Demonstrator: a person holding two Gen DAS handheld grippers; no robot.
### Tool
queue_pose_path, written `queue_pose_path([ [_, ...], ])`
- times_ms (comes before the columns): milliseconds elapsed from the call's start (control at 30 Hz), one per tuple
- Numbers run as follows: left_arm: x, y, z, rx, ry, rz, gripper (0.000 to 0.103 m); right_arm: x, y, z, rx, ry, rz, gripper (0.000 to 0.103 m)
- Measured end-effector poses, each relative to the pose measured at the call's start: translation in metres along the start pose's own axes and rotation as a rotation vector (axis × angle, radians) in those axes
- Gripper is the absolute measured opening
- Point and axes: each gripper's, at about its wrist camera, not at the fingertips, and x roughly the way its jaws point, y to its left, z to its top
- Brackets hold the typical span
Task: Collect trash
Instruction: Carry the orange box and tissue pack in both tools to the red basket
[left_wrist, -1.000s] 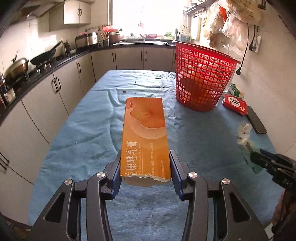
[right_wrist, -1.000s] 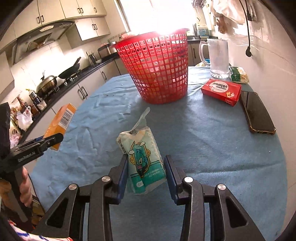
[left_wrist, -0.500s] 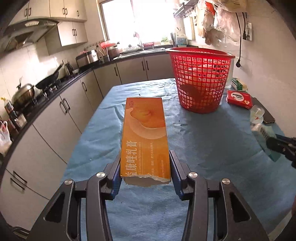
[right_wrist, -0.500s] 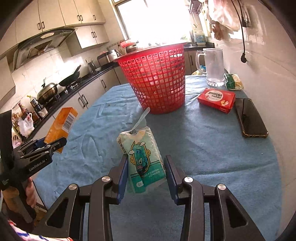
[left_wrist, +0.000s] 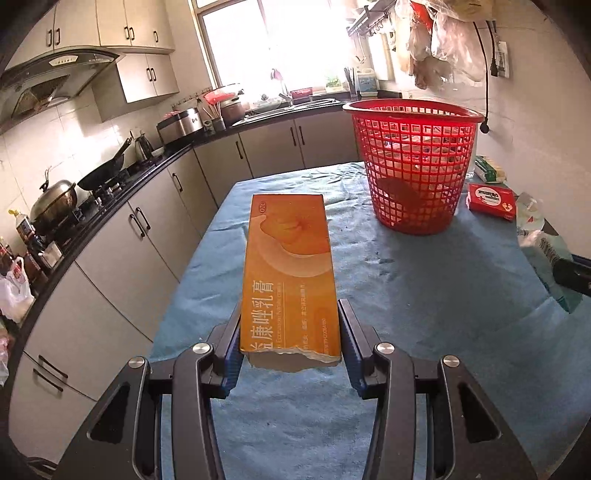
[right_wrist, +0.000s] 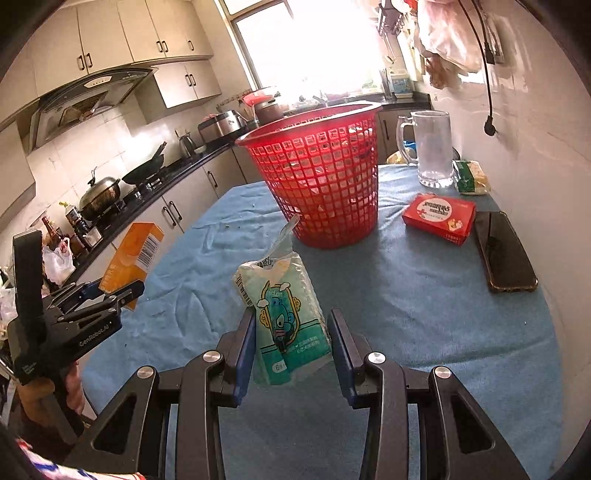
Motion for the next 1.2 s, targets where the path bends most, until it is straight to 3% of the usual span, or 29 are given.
queue_pose_path([
  [633, -0.004, 0.01, 0.027, 0.004, -0.049, 0.035, 0.045, -0.002, 0.003, 0.024, -0.018, -0.047, -0.004, 0.041],
  [1200, -0.017, 0.006, 0.088, 0.031, -0.135, 0.035, 0.045, -0.015, -0.02, 0.044, 0.025, -0.086, -0.022, 0.042],
])
